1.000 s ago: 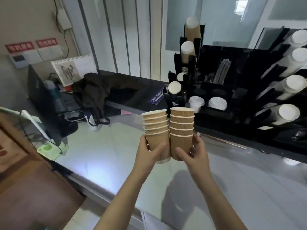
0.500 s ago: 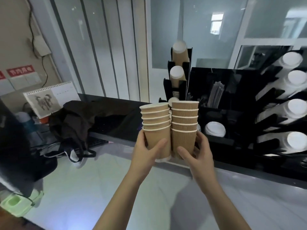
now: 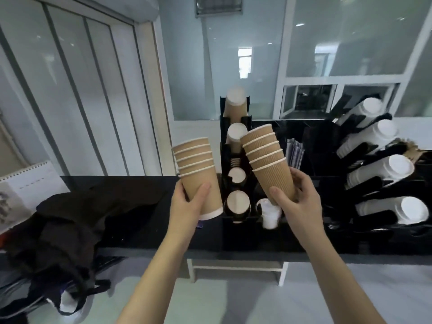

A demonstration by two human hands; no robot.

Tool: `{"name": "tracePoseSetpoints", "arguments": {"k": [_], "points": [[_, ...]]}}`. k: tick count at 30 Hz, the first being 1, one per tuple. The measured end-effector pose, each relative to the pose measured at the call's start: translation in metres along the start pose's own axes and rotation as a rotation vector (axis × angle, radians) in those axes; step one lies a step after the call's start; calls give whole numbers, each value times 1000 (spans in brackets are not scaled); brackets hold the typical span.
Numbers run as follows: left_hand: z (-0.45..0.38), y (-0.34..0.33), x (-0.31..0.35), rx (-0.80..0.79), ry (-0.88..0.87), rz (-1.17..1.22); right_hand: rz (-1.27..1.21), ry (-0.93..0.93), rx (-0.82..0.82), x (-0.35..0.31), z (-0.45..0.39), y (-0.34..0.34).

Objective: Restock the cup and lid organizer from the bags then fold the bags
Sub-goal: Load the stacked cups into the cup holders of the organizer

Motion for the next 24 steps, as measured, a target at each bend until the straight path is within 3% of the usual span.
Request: {"name": "tracePoseSetpoints", "arguments": {"k": [17,24], "points": [[-60,-23,-19,-139,70,89,296,52,65,-22,-43,-15],[-68,-43,-22,-187,110,98,548,288,-77,-36,-73,-57]]}}
Point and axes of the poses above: each hand's wrist, its own z-axis away from the middle knuckle, its own y-axis out of the back of the hand, x = y × z, the point moved 9 cm from there along -z, towards the middle knuckle, and after that the axes turned 14 degrees about -z, right-handed, at the moved point
